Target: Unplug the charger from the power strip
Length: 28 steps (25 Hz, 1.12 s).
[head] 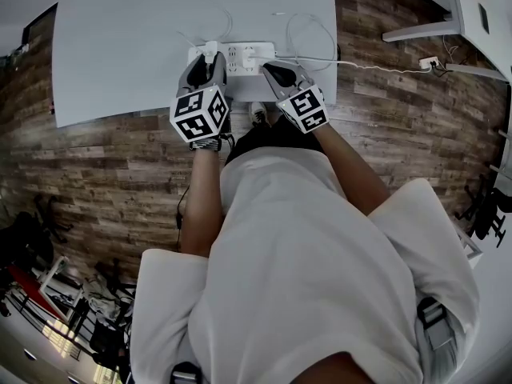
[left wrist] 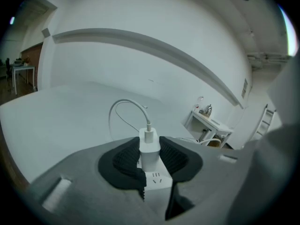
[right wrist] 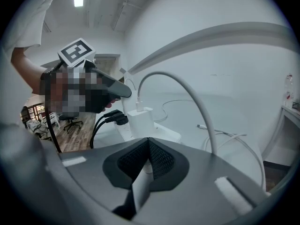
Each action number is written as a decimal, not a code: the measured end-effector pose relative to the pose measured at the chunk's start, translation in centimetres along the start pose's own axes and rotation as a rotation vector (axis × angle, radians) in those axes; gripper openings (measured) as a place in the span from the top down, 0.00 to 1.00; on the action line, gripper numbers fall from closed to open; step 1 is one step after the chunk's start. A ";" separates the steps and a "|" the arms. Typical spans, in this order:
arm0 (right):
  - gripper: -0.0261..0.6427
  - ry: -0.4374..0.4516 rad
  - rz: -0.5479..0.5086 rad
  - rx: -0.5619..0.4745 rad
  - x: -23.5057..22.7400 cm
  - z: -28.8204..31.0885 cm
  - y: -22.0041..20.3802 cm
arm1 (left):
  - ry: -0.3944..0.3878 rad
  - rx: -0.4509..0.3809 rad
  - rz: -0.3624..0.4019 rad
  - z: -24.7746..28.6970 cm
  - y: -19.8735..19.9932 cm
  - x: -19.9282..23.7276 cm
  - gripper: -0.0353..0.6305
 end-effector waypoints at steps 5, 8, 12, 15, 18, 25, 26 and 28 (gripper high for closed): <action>0.96 0.004 0.011 -0.002 -0.1 -0.1 -0.1 | -0.041 -0.015 -0.086 0.5 -0.1 1.1 0.74; 0.96 0.003 0.019 0.002 0.0 -0.1 0.0 | -0.065 -0.005 -0.087 1.1 0.1 1.5 0.74; 0.96 -0.001 0.022 -0.001 -0.1 -0.3 -0.1 | -0.069 0.008 -0.056 1.7 0.4 1.3 0.74; 0.96 0.000 0.026 -0.004 0.0 -0.2 0.0 | -0.051 0.020 -0.033 1.8 0.7 1.6 0.74; 0.96 -0.003 0.025 -0.002 0.0 -0.1 0.0 | -0.018 0.034 0.020 1.8 0.7 1.9 0.72; 0.96 -0.010 0.064 -0.004 0.0 -0.1 0.0 | 0.047 0.101 0.039 2.0 -0.3 3.2 0.68; 0.96 -0.013 0.072 -0.006 0.0 -0.2 0.1 | 0.056 0.110 0.044 2.0 -0.4 3.3 0.68; 0.96 -0.021 0.083 -0.008 0.0 -0.2 0.1 | 0.069 0.127 0.056 2.0 -0.6 3.4 0.67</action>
Point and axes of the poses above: the fingertips, and each gripper's own axes: z forward along the fingers, x to its left, y out of its top, the point moved 7 cm from there along -z, backward along the fingers, and after that the axes turned 12 degrees about y, right-handed, at the moved point
